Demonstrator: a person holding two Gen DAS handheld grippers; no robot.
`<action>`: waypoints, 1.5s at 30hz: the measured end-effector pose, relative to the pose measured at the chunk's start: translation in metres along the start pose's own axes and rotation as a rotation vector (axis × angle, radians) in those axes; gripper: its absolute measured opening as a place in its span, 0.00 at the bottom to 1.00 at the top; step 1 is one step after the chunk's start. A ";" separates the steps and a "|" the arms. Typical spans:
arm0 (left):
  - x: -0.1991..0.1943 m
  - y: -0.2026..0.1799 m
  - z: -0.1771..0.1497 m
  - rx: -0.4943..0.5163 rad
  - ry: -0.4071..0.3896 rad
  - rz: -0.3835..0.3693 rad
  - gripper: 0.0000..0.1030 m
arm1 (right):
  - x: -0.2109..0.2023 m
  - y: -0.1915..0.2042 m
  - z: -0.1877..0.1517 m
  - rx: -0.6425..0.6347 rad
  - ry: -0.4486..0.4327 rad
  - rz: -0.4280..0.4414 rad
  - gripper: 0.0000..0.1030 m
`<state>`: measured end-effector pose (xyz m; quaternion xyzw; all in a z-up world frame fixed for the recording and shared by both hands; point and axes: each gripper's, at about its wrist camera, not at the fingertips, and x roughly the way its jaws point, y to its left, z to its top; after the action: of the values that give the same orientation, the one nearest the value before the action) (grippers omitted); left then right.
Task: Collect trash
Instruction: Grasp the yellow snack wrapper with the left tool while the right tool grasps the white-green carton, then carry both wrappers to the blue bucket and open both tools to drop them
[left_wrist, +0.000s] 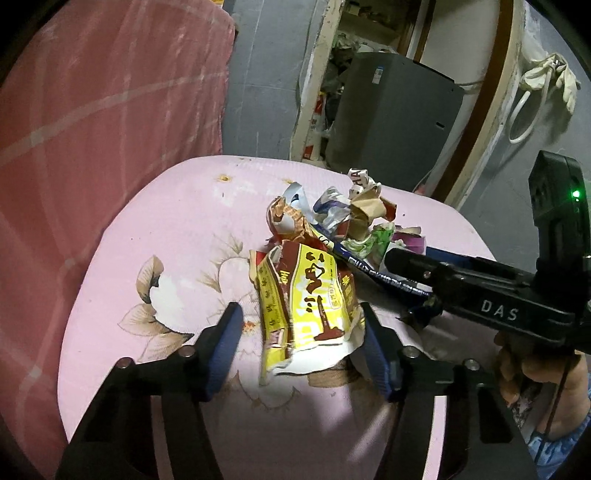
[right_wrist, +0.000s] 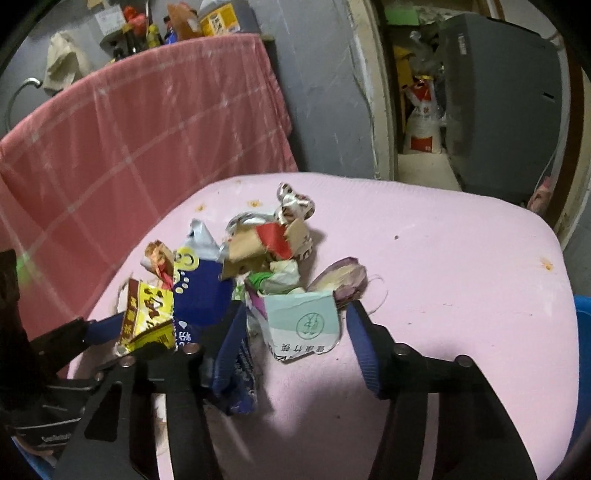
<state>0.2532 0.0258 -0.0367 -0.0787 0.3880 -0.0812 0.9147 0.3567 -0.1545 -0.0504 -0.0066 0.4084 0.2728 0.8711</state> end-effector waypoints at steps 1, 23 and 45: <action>0.000 0.000 0.000 0.000 0.001 -0.004 0.45 | 0.001 0.001 -0.001 -0.005 0.006 0.002 0.45; -0.038 -0.011 -0.021 -0.020 -0.037 -0.075 0.41 | -0.059 0.001 -0.039 0.005 -0.157 -0.016 0.32; -0.051 -0.143 0.047 0.079 -0.396 -0.298 0.41 | -0.222 -0.035 -0.048 -0.017 -0.756 -0.338 0.32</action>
<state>0.2394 -0.0987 0.0608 -0.1134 0.1818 -0.2135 0.9532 0.2248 -0.2994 0.0694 0.0199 0.0508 0.1126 0.9921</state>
